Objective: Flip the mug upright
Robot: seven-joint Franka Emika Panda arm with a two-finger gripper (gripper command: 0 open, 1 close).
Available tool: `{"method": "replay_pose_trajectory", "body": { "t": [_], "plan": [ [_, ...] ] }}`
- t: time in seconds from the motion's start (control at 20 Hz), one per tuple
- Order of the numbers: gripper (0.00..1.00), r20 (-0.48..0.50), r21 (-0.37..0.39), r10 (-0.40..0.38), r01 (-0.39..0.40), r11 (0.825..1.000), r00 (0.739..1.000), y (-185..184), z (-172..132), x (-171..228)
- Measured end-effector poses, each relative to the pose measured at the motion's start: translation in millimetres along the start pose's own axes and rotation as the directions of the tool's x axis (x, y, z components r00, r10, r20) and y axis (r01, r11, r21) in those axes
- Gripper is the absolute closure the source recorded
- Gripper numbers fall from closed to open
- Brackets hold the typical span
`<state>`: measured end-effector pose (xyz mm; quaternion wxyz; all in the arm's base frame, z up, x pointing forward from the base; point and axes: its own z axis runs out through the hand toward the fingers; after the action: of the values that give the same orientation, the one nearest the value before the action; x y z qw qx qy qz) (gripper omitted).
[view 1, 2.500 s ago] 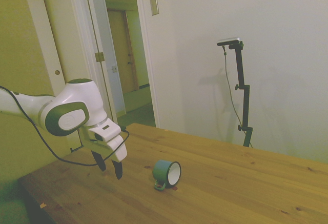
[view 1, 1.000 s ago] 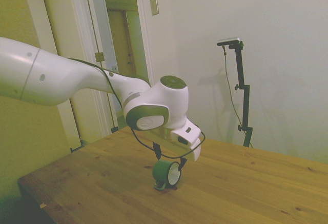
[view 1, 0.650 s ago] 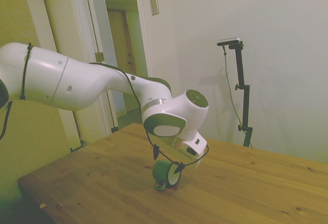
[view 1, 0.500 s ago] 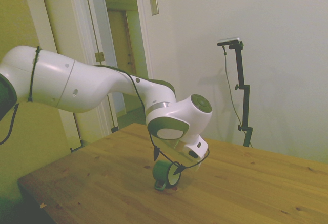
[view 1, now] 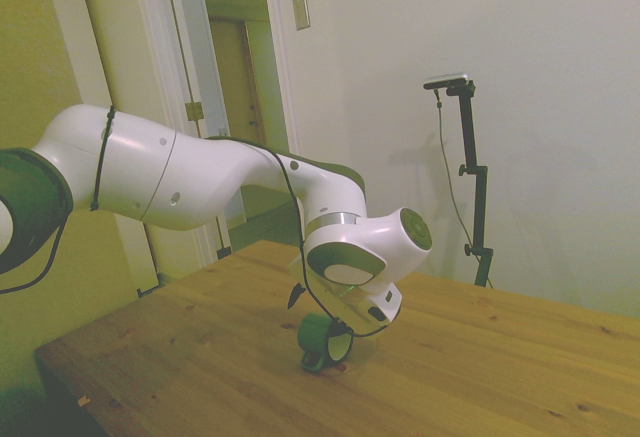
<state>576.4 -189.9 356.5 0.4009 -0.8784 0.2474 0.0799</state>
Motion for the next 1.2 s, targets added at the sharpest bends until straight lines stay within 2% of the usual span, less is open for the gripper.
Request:
{"method": "replay_pose_trajectory", "body": {
  "t": [0.05, 0.55, 1.2],
  "plan": [
    [1.00, 0.002, 0.004, -0.003, 0.003, 1.000, 1.000, -1, 2, 0],
    [1.00, 0.040, 0.059, -0.001, -0.001, 0.998, 0.999, -6, 20, -1],
    [1.00, 0.069, 0.072, 0.011, -0.016, 0.997, 0.998, -2, 27, 3]
  ]
}}
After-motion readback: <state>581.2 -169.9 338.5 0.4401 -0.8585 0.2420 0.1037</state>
